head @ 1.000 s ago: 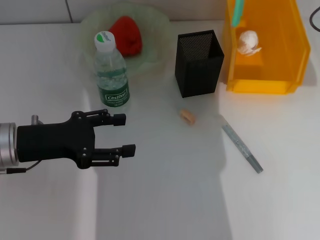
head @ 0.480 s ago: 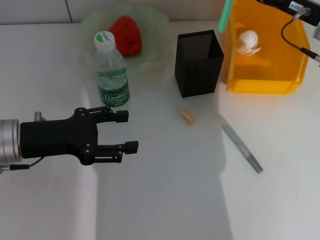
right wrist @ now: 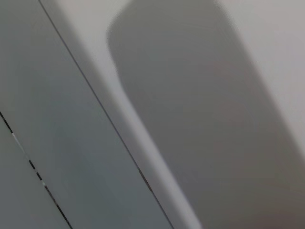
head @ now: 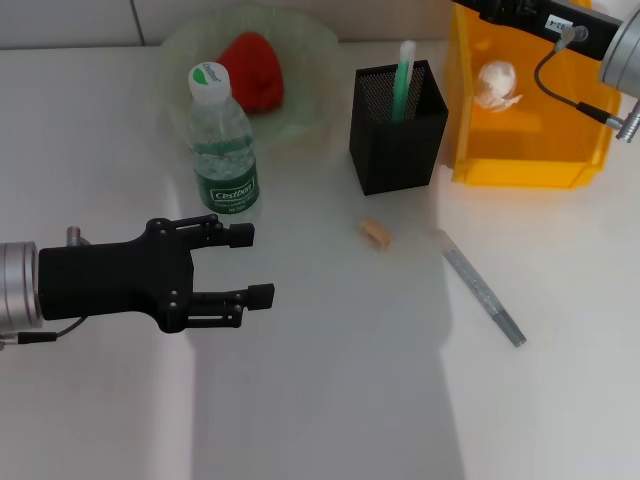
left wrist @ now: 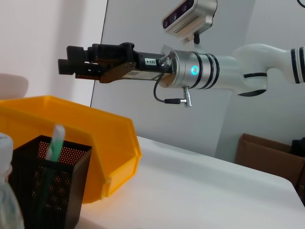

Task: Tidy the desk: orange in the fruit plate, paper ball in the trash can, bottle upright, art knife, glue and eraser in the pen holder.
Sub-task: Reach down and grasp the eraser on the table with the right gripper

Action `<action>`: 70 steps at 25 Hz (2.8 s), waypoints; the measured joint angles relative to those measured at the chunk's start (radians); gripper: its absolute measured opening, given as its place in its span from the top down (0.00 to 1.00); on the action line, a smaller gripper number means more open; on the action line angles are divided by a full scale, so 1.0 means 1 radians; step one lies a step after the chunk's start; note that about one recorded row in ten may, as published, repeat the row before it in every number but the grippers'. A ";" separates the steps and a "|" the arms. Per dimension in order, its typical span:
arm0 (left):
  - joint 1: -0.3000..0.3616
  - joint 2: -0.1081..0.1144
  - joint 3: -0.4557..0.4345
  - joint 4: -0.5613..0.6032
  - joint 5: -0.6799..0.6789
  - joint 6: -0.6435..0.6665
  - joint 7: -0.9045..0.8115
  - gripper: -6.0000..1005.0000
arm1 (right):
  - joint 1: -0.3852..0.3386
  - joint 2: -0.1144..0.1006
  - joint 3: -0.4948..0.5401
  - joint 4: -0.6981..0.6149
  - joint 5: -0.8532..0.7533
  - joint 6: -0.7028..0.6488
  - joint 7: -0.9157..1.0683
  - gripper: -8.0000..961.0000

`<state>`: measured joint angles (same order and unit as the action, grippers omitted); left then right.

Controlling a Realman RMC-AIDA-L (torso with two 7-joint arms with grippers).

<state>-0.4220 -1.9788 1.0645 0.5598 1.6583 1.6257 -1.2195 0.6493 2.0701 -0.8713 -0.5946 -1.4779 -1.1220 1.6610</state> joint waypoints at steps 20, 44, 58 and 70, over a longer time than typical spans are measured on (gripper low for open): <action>0.015 -0.007 0.000 0.001 0.000 0.020 0.013 0.20 | -0.079 -0.054 0.007 -0.484 -0.264 -0.438 0.379 0.38; 0.023 -0.006 0.007 0.008 0.001 0.037 0.012 0.20 | 0.280 0.017 -0.466 -0.367 -1.114 -0.339 0.808 0.43; 0.017 -0.010 0.006 0.008 0.002 0.035 0.014 0.20 | 0.347 0.022 -0.622 -0.113 -0.965 -0.043 0.805 0.46; 0.016 -0.014 0.000 0.003 0.001 0.030 0.036 0.20 | 0.352 0.022 -0.643 -0.055 -0.941 0.016 0.812 0.62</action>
<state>-0.4059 -1.9930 1.0645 0.5627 1.6592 1.6560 -1.1839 1.0015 2.0924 -1.5141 -0.6493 -2.4188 -1.1063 2.4728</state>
